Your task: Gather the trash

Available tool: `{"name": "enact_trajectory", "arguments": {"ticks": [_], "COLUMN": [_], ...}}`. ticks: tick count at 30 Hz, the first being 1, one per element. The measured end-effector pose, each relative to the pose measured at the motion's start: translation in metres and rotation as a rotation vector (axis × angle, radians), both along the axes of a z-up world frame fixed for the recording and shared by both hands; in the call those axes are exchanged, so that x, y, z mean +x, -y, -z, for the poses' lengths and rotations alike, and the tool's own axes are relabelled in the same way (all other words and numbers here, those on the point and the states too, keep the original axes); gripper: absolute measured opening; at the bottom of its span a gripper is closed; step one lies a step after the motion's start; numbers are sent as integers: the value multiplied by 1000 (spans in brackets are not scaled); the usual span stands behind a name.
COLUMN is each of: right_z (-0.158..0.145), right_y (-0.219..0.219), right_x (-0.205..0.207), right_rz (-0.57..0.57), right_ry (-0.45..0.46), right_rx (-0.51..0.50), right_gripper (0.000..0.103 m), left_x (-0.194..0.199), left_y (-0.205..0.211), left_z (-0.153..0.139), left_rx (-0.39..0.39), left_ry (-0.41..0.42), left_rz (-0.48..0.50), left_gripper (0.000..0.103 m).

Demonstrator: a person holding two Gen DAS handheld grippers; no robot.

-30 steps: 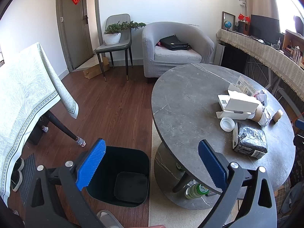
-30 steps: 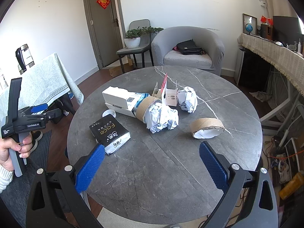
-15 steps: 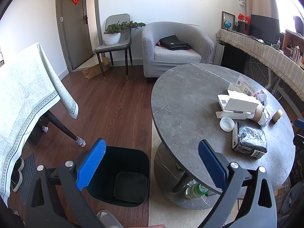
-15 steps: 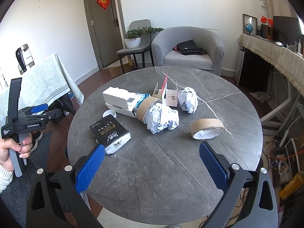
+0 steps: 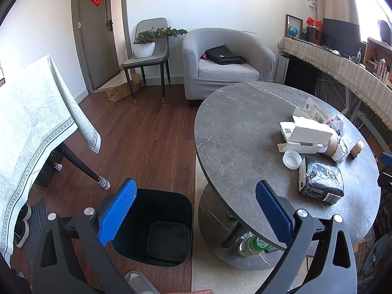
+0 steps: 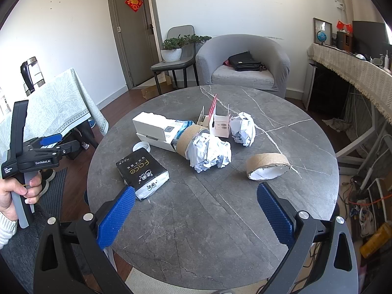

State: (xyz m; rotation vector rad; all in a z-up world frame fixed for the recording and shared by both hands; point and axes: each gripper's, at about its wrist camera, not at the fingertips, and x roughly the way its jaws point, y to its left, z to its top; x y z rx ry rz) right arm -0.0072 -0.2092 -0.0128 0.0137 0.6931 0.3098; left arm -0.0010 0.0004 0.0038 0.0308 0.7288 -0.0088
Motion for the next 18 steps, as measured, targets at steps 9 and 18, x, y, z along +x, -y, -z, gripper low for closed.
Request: {"name": "enact_trajectory", "arguments": {"ticks": [9,18], "right_z": [0,0], "right_y": [0,0], "right_x": [0,0], "right_rz": [0,0], "right_ry": [0,0], "right_rx": [-1,-2], "right_gripper": [100,100], "left_x": [-1,-1], "left_y": [1,2], "left_z": [-1,-1], "left_rx": [-1,1], "left_ry": [2,1], "left_rz": [1,3], "left_gripper": [100,100]}}
